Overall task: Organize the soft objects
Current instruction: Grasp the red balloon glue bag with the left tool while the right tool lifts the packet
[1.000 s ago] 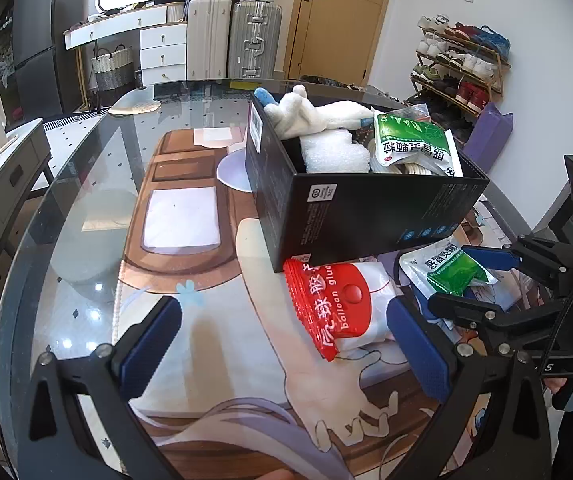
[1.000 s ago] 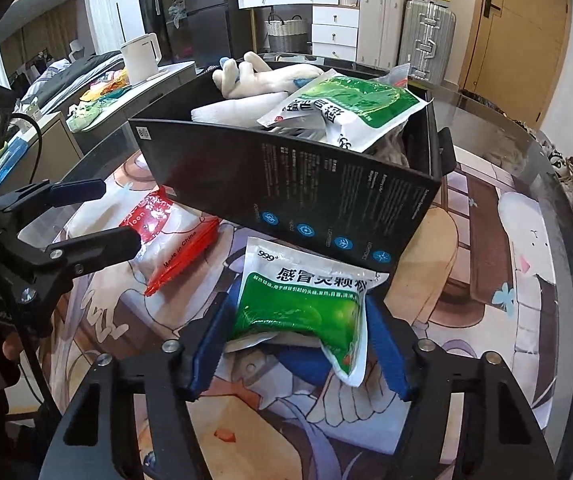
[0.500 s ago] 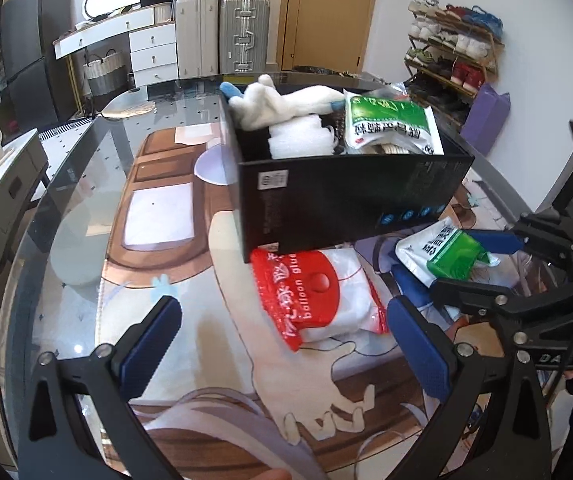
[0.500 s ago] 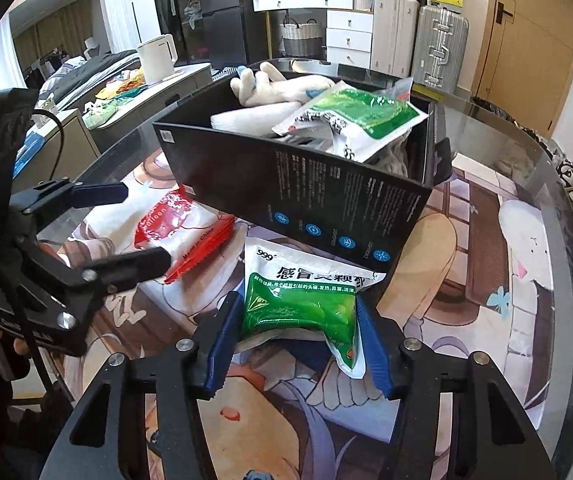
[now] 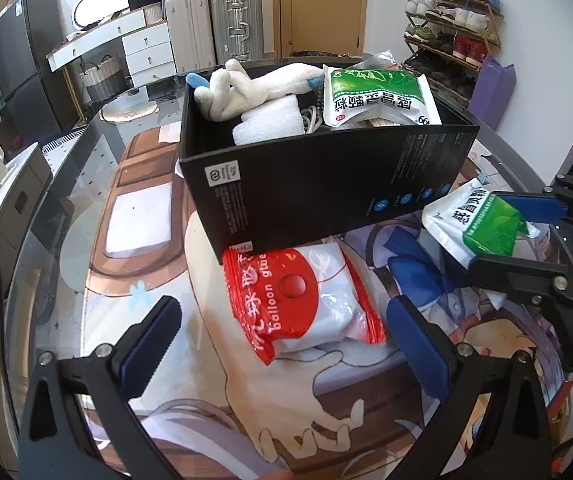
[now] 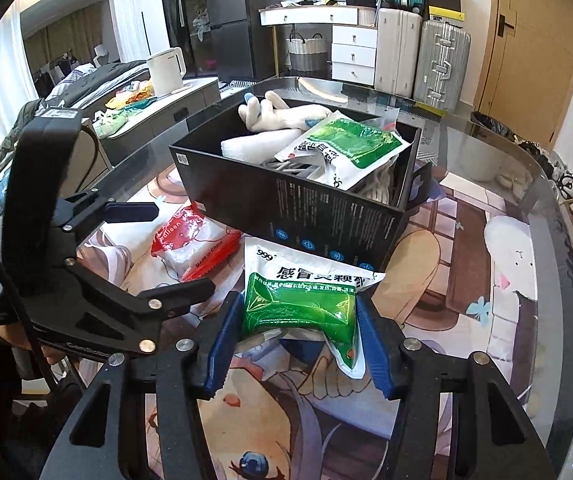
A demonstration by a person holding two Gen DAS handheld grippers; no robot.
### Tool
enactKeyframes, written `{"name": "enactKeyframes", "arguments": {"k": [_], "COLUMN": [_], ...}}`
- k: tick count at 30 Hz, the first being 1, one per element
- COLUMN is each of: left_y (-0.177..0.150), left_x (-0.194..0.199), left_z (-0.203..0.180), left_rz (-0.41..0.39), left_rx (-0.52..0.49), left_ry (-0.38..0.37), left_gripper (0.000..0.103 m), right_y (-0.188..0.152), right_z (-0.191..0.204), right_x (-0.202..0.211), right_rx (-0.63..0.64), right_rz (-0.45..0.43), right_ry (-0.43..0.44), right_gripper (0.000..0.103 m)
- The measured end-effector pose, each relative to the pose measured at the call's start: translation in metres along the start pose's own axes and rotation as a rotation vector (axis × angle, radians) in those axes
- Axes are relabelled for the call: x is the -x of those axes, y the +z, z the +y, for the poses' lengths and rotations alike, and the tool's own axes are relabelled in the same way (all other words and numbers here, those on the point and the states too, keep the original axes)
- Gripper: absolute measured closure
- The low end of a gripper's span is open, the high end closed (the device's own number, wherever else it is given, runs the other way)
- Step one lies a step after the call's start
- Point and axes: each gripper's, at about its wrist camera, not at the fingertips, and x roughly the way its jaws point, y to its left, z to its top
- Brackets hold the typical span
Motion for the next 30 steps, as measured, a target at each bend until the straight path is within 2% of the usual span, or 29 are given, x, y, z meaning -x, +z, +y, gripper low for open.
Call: {"name": "enactKeyframes", "arguments": {"k": [5, 10, 13, 17, 21, 30], "left_y": [0.001, 0.001, 0.000, -0.001, -0.003, -0.008], "left_x": [-0.002, -0.002, 0.002, 0.005, 0.008, 0.015], "left_z": [-0.002, -0.004, -0.004, -0.006, -0.007, -0.003], "left_rz": [0.012, 0.011, -0.001, -0.010, -0.014, -0.030], "left_rx": [-0.002, -0.005, -0.011, -0.011, -0.016, -0.009], "left_ry": [-0.002, -0.025, -0.029, -0.025, -0.027, -0.031], "left_gripper": [0.003, 0.017, 0.030, 0.042, 0.047, 0.049], "right_y": [-0.002, -0.002, -0.002, -0.002, -0.002, -0.001], "right_z": [0.000, 0.001, 0.001, 0.001, 0.000, 0.003], "right_x": [0.004, 0.006, 0.007, 0.009, 0.010, 0.013], "right_rx": [-0.001, 0.000, 0.002, 0.005, 0.005, 0.015], "right_rz": [-0.009, -0.014, -0.014, -0.018, -0.022, -0.029], "right_ry": [-0.001, 0.000, 0.003, 0.006, 0.006, 0.012], "right_gripper": [0.047, 0.046, 0.047, 0.047, 0.047, 0.047]}}
